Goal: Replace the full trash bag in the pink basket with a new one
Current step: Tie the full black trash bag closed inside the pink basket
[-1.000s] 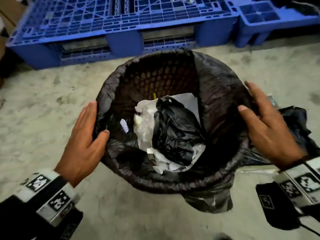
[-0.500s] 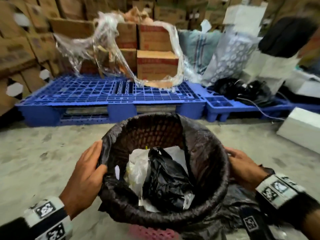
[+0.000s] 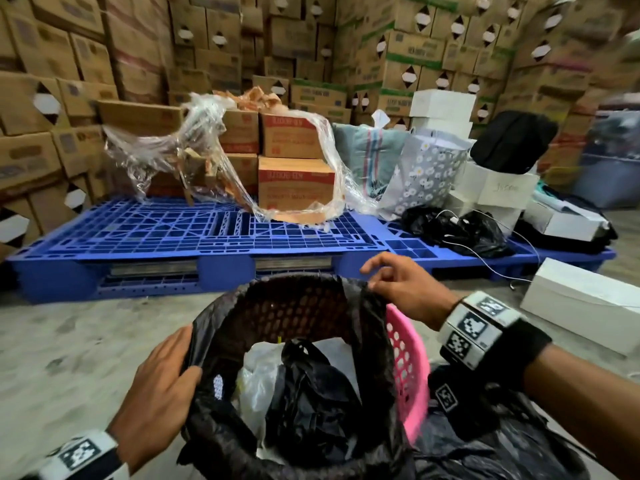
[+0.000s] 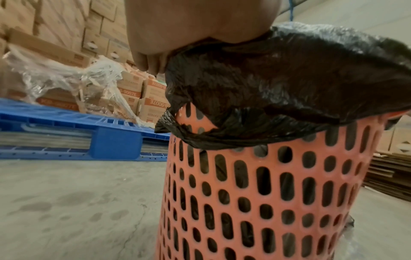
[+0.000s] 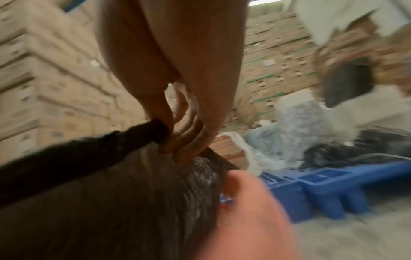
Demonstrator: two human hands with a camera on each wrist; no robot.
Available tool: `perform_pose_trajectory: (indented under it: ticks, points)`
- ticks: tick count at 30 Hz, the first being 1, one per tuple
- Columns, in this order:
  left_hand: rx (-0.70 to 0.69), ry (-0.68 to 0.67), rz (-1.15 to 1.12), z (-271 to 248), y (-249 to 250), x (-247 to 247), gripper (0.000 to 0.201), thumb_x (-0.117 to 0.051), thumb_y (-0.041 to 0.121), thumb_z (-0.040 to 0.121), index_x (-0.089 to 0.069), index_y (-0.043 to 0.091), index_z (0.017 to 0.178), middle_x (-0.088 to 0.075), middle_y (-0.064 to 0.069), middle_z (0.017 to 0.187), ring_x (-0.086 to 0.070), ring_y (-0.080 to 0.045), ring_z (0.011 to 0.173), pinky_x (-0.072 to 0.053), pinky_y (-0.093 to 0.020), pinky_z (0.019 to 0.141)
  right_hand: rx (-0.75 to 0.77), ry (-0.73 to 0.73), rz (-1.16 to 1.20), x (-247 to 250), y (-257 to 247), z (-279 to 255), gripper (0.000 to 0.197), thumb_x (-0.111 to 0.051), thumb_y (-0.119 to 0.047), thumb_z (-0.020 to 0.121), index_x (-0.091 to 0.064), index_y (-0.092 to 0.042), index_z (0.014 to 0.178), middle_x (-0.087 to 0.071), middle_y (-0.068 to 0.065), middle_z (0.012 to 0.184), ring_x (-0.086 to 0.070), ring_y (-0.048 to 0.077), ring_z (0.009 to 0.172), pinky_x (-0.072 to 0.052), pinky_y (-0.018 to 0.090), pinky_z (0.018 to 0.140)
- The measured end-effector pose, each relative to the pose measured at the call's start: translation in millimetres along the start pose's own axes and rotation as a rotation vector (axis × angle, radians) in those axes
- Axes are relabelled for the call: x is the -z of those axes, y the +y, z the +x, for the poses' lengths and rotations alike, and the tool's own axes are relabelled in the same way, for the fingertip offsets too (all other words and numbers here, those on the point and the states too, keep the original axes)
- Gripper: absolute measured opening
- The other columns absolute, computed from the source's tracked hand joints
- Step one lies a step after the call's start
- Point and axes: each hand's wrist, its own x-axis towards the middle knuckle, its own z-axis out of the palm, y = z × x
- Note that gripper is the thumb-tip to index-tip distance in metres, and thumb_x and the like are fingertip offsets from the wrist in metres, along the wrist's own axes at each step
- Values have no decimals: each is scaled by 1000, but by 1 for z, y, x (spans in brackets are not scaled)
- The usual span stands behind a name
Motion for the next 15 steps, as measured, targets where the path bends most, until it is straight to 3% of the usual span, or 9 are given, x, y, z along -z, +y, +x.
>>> perform_pose_trajectory:
  ticks: [3, 6, 8, 10, 12, 15]
  points:
    - [-21, 24, 8, 0, 3, -2, 78, -26, 33, 71, -20, 10, 145, -21, -5, 156, -18, -17, 144, -12, -28, 116, 56, -80, 8, -25, -36, 8, 26, -51, 5, 87, -55, -20, 82, -53, 2, 70, -47, 23, 66, -39, 33, 61]
    - [-16, 19, 43, -4, 3, -2, 79, -26, 34, 72, -17, 11, 146, -17, -3, 158, -15, -15, 144, -10, -30, 118, 102, -180, 163, -53, -68, -2, 22, -49, 4, 87, -57, -17, 87, -53, 6, 72, -41, 26, 68, -35, 38, 60]
    - [-6, 18, 80, -8, -1, -1, 79, -25, 36, 72, -15, 14, 147, -14, 0, 158, -12, -14, 145, -9, -30, 119, 98, -195, 276, -65, -75, -16, 23, -48, 4, 87, -59, -17, 87, -54, 6, 72, -43, 23, 63, -35, 31, 56]
    - [-11, 23, 34, -14, -6, 3, 74, -29, 38, 76, -18, 19, 147, -22, 2, 156, -19, -13, 143, -15, -35, 119, 81, -212, 334, -68, -74, -33, 17, -54, -3, 86, -63, -17, 88, -58, -1, 70, -50, 13, 61, -40, 20, 56]
    - [24, 63, -158, -18, -11, 8, 56, -36, 39, 88, -27, 25, 142, -37, 7, 146, -34, -12, 134, -27, -37, 114, 63, -268, 234, -62, -72, -47, 12, -65, -17, 83, -62, -16, 95, -57, 0, 73, -49, 9, 65, -39, 18, 60]
    - [207, 126, -305, -9, -32, 9, 40, -36, 36, 95, -42, 24, 133, -51, 6, 127, -47, -15, 118, -35, -35, 104, -15, -264, -80, -48, -62, -51, 43, -76, -20, 72, -52, -21, 108, -58, 1, 77, -50, 8, 57, -41, 22, 58]
